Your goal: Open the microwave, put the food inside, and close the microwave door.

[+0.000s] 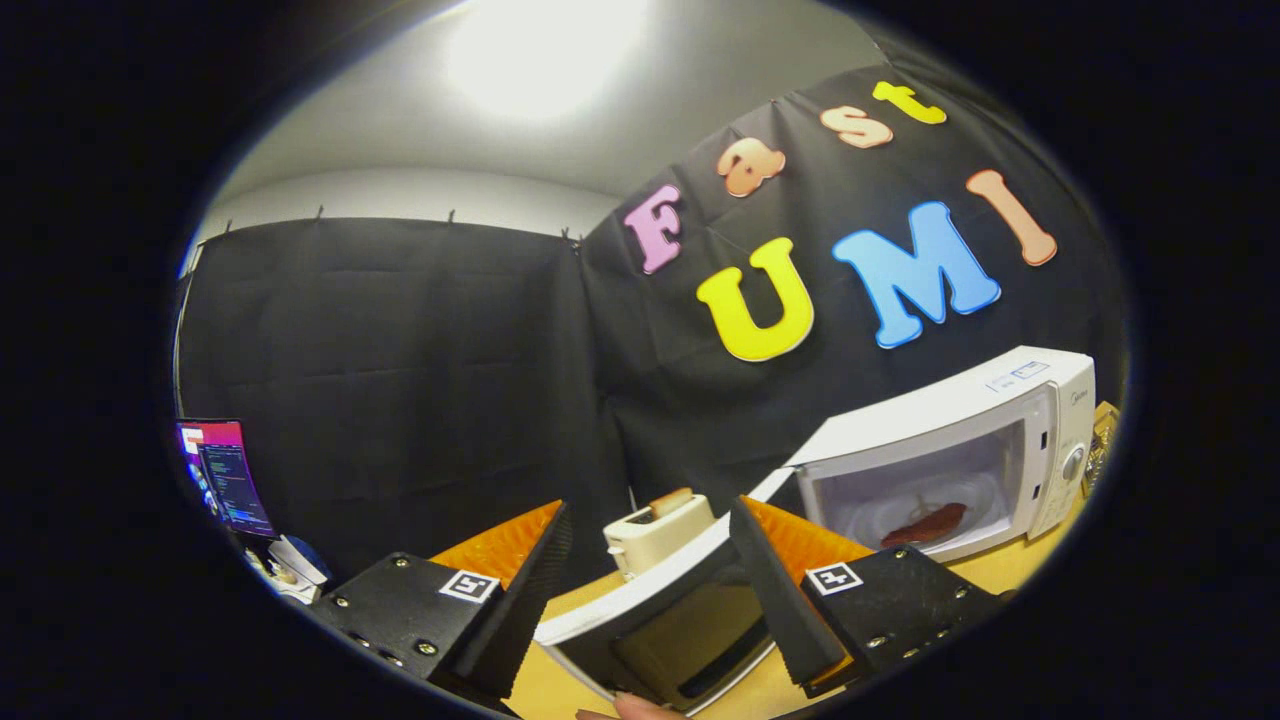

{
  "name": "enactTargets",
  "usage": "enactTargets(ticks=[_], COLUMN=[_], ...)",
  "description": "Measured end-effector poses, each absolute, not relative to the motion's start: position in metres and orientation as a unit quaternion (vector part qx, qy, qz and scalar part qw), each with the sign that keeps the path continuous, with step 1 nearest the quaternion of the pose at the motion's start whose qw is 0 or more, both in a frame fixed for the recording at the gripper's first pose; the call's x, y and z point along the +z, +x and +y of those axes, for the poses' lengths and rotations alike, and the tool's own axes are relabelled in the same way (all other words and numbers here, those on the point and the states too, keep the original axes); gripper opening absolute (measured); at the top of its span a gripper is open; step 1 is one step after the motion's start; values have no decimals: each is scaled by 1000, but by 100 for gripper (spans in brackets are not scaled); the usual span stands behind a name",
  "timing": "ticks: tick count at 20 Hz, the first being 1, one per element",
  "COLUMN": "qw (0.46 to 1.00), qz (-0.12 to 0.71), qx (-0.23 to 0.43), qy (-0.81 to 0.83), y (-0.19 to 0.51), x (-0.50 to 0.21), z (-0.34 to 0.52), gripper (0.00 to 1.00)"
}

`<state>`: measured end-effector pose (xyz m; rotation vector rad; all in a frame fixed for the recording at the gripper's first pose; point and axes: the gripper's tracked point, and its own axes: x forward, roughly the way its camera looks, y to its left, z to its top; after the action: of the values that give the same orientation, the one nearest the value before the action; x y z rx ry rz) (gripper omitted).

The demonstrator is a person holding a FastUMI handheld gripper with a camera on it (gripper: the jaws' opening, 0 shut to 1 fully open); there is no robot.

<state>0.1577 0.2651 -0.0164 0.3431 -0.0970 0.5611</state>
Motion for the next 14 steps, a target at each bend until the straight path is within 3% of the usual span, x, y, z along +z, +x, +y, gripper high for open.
enactTargets(ticks=[3,6,9,12,13,14], qw=[935,935,944,939,940,939], qz=[-31,-20,-6,26,26,33], qx=[307,302,292,333,333,338], qy=[176,185,152,80,68,60], y=[134,123,122,111,108,104], x=[-22,-30,-44,-66,-72,-79], z=[297,310,323,359,367,376], gripper=[95,83,44,45,27,27])
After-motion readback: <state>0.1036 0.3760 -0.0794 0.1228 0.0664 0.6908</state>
